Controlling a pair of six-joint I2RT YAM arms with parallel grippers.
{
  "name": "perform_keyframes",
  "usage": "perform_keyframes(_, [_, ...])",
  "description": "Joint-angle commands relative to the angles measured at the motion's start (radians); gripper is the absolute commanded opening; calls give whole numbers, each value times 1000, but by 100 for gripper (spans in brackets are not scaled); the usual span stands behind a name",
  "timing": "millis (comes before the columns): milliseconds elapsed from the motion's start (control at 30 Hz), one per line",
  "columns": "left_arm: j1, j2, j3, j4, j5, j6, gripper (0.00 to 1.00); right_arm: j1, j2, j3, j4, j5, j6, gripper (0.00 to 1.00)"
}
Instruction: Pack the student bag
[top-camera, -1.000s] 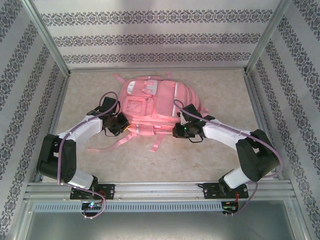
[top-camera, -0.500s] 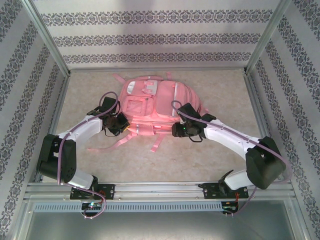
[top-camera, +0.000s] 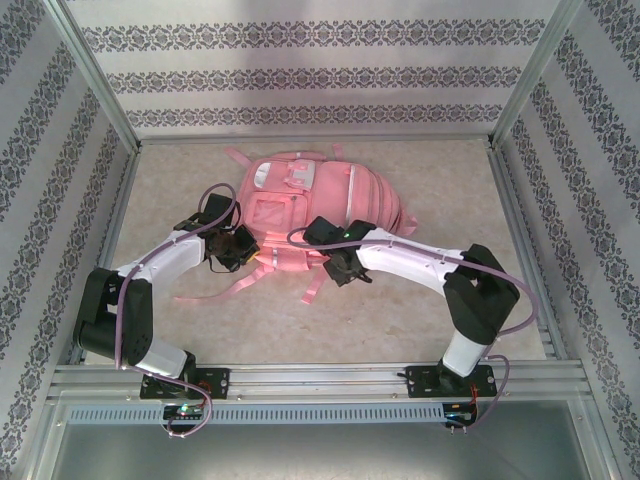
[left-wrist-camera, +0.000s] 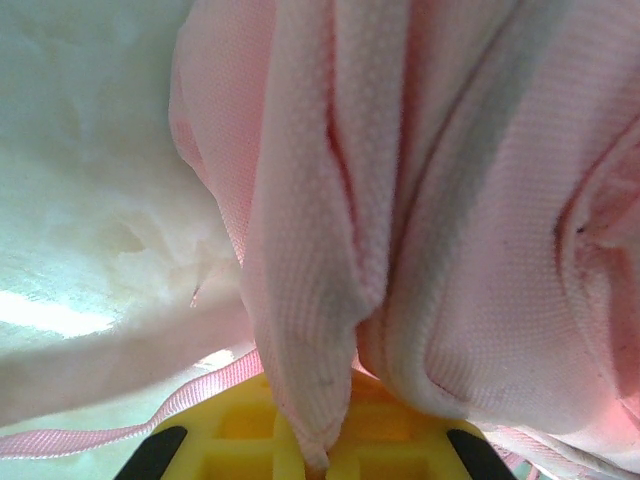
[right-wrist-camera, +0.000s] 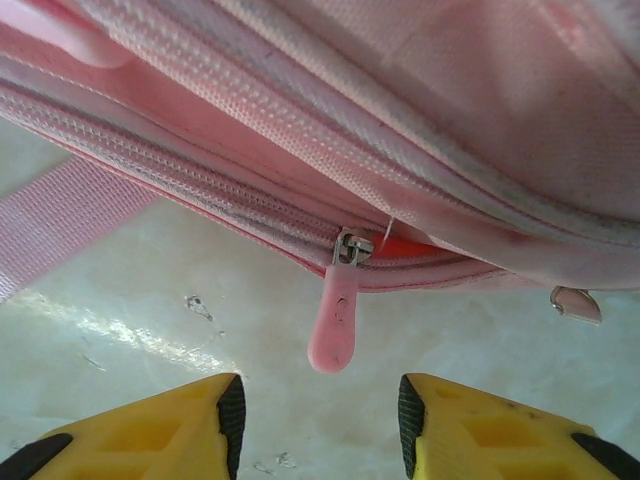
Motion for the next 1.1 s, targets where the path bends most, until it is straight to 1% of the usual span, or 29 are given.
perform_keyframes(0, [4,21,16,4,9,-10,0,15,26,34,-56,52,-37,46])
perform_keyframes(300, [4,20,13,5,9,-12,0,22,110,54,-43,53,-54,47])
perform_keyframes(467, [4,21,16,8,10,-16,0,22,147,69,-35,73,-63,44])
perform_keyframes(600, [4,25,23,7,10,-14,0,22,162,80,-35,93,-72,36])
perform_keyframes(733, [5,31,26,7,11,-14,0,17,158,76,-33,103,-74,21])
perform_keyframes(867, [8,31,35,-2,9,-6,0,14,116,57,-28,104,-74,1])
perform_keyframes(1000, [12,30,39,-10,6,-3,0,-13,51,5,3,48,-46,0])
perform_keyframes(1067, [16,27,42,-13,6,-1,0,-43,0,-51,50,-20,-15,0])
